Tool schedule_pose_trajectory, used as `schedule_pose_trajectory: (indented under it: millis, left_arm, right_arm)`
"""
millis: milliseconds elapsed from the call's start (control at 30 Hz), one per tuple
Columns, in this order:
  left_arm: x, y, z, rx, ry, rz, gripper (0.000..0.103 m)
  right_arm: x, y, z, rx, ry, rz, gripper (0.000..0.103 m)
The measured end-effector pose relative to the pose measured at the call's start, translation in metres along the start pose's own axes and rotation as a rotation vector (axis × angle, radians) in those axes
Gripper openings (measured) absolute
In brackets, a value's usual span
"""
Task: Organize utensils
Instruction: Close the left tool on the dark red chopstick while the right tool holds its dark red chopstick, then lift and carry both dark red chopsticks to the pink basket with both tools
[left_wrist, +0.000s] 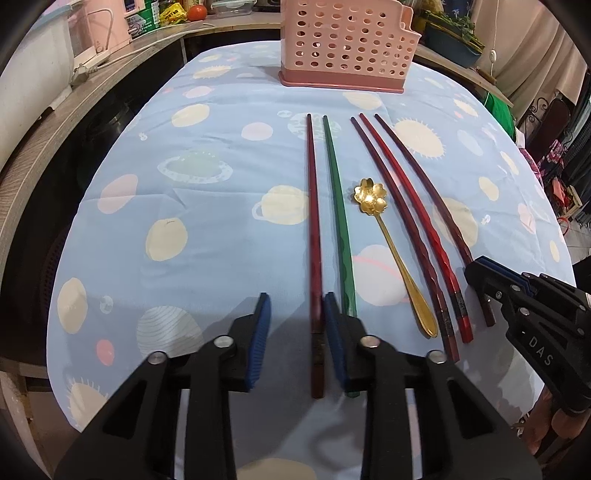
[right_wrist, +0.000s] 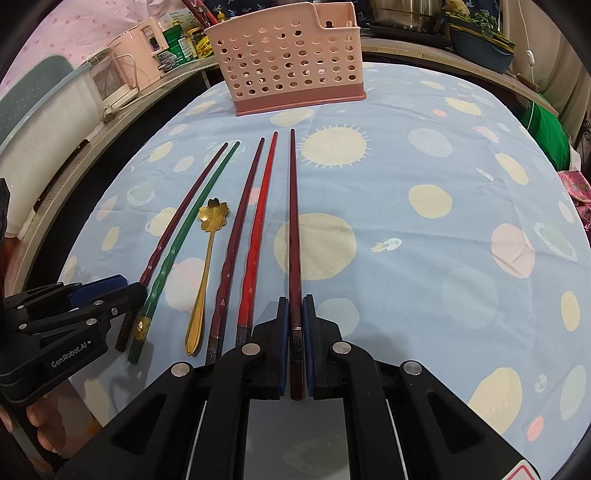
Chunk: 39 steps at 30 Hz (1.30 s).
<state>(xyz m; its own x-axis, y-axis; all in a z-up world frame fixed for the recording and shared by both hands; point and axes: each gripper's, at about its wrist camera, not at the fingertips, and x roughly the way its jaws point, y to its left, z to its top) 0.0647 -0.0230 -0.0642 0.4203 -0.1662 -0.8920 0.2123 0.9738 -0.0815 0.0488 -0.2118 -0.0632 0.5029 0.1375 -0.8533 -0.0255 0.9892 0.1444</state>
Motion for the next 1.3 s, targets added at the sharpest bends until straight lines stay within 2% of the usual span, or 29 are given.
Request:
schedule_pose_trajectory:
  millis: [67,100,367,733,1033,1300]
  left_arm:
    - [0.000,0.001,0.000,-0.002,0.000,-0.007,0.015]
    - [0.000,0.002,0.000,-0.005,0.002,-0.015,0.008]
    - [-0.001,0.006,0.000,-0.031,0.004,-0.048,0.007]
    - [-0.019,0.015,0.009,-0.068,-0.028,-0.054,0.007]
    - [-0.057,0.022,0.032,-0.095,-0.129,-0.065,0.007]
    - [-0.090,0.026,0.065,-0.103,-0.226,-0.062,0.007]
  right_arm:
    - [0.000,0.000,0.000,0.000,0.000,0.001,0.007]
    - [0.000,0.000,0.000,0.001,0.000,0.001,0.007]
    - [0.000,-0.001,0.001,0.009,0.002,0.006,0.007]
    - [-0.013,-0.004,0.007,0.026,-0.020,0.020,0.007]
    - [-0.046,-0.009,0.032,0.041,-0.117,0.036,0.007]
    - [-0.082,-0.015,0.075,0.040,-0.250,0.031,0.007]
